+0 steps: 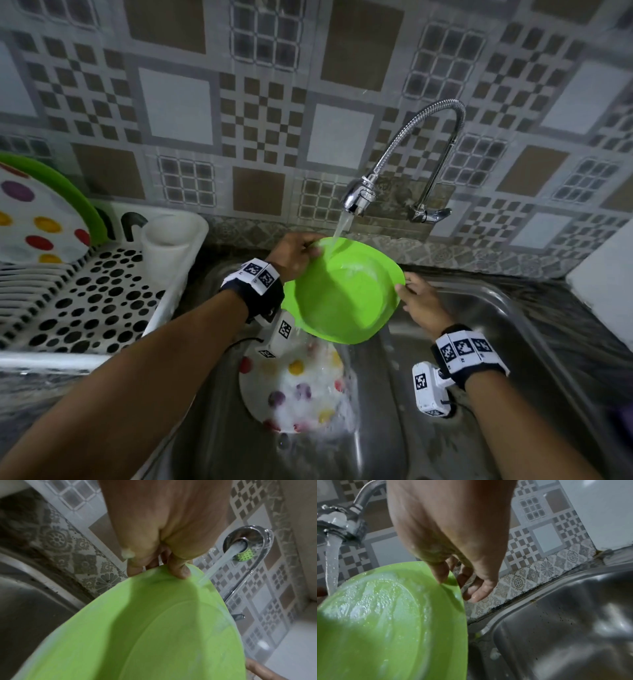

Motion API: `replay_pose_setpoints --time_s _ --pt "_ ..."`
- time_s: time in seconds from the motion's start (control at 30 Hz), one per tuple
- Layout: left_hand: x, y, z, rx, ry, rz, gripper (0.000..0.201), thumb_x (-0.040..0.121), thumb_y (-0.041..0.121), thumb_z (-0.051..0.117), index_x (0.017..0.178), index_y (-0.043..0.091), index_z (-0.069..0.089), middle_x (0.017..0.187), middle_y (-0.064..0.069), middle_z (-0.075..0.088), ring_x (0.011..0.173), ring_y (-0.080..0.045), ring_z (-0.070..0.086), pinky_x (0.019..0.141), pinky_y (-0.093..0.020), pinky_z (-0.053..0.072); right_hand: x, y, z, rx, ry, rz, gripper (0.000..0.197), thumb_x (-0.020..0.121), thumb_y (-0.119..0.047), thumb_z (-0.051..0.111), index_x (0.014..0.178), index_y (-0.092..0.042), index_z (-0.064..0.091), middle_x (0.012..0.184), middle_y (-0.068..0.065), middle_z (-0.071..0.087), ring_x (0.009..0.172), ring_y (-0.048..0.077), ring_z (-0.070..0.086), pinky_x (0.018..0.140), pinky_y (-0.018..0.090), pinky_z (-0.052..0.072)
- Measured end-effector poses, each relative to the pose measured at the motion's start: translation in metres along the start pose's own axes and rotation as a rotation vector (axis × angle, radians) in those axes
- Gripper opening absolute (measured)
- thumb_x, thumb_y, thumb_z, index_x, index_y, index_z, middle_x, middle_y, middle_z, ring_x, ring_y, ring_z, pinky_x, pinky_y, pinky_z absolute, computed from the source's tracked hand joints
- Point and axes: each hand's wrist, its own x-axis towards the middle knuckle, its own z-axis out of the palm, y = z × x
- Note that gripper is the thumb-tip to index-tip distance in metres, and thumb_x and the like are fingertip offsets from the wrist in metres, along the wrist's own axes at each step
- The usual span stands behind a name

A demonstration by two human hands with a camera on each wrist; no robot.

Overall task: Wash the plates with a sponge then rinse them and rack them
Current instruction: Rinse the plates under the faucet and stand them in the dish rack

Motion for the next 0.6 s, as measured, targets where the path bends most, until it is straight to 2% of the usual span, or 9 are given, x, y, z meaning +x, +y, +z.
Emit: replay_pose_setpoints --time_s 0.07,0.1,0.17,0.2,0.23,0.33,0.43,0.53,0.6 --pt "-0.002 0.0 -0.006 -0.027 0.017 -0.011 0.032 0.091 -0.004 0.051 0.12 0.004 0.061 0.108 -0.006 0.065 0.1 -0.02 0.061 0.095 -0.039 0.05 0.001 0.0 0.003 0.0 -0.018 -0.039 0.03 0.093 0.0 0.048 0.123 -0.003 0.052 0.102 0.011 0.059 0.088 0.018 0.054 0.062 0.01 0.045" --pt "-0.003 -0.001 -0.011 -0.04 0.028 -0.02 0.033 0.091 -0.005 0.051 0.122 0.003 0.06 0.11 -0.006 0.064 0.101 -0.019 0.06 0.096 -0.038 0.049 0.001 -0.003 0.007 0.012 -0.03 -0.051 0.032 0.093 0.001 0.048 0.124 -0.006 0.051 0.101 0.011 0.06 0.086 0.017 0.056 0.064 0.011 0.047" --pt "-0.005 -0.006 -0.023 -0.052 0.065 -0.043 0.035 0.091 -0.006 0.05 0.124 0.003 0.058 0.113 -0.007 0.063 0.103 -0.019 0.059 0.098 -0.037 0.047 0.003 -0.009 0.017 0.056 -0.066 -0.051 0.038 0.092 0.0 0.049 0.128 -0.013 0.049 0.098 0.013 0.061 0.085 0.021 0.059 0.073 0.03 0.054" --pt "-0.006 -0.009 -0.031 -0.047 0.089 -0.059 0.036 0.091 -0.006 0.049 0.124 0.003 0.058 0.114 -0.009 0.063 0.103 -0.019 0.059 0.098 -0.037 0.047 0.004 -0.013 0.023 0.074 -0.089 -0.06 0.04 0.092 0.0 0.05 0.129 -0.016 0.048 0.094 0.011 0.062 0.085 0.023 0.06 0.073 0.038 0.055" --pt "-0.006 -0.013 -0.038 -0.041 0.118 -0.068 0.036 0.091 -0.006 0.048 0.124 0.004 0.058 0.117 -0.012 0.063 0.104 -0.021 0.059 0.098 -0.036 0.046 0.005 -0.017 0.029 0.078 -0.109 -0.081 0.042 0.092 0.001 0.051 0.129 -0.018 0.048 0.09 0.008 0.062 0.083 0.023 0.061 0.071 0.041 0.056" --pt "-0.008 -0.022 -0.058 -0.014 0.19 -0.092 0.036 0.092 -0.005 0.047 0.123 0.005 0.059 0.121 -0.017 0.063 0.112 -0.028 0.059 0.099 -0.038 0.047 0.007 -0.029 0.046 0.051 -0.168 -0.184 0.043 0.09 0.001 0.054 0.124 -0.024 0.052 0.081 0.005 0.061 0.079 0.02 0.061 0.065 0.039 0.057" --pt "-0.012 -0.028 -0.072 0.051 0.292 -0.139 0.036 0.092 -0.001 0.047 0.121 0.013 0.062 0.117 -0.013 0.065 0.107 -0.026 0.061 0.097 -0.041 0.05 0.009 -0.04 0.062 0.041 -0.184 -0.257 0.039 0.086 -0.008 0.059 0.109 -0.04 0.058 0.085 0.009 0.063 0.083 0.02 0.062 0.074 0.041 0.055" --pt "-0.013 -0.035 -0.083 0.123 0.387 -0.173 0.035 0.092 0.005 0.047 0.121 0.018 0.062 0.118 -0.01 0.065 0.109 -0.024 0.06 0.098 -0.04 0.049 0.01 -0.054 0.075 0.009 -0.175 -0.322 0.033 0.088 -0.005 0.06 0.107 -0.032 0.055 0.087 0.002 0.065 0.081 0.014 0.061 0.079 0.037 0.051" --pt "-0.012 -0.041 -0.088 0.156 0.43 -0.176 0.035 0.092 0.007 0.048 0.123 0.018 0.061 0.124 -0.009 0.063 0.115 -0.024 0.058 0.102 -0.037 0.045 0.011 -0.063 0.08 0.008 -0.15 -0.354 0.031 0.087 -0.005 0.061 0.114 -0.019 0.055 0.088 0.012 0.064 0.083 0.018 0.057 0.084 0.041 0.05"
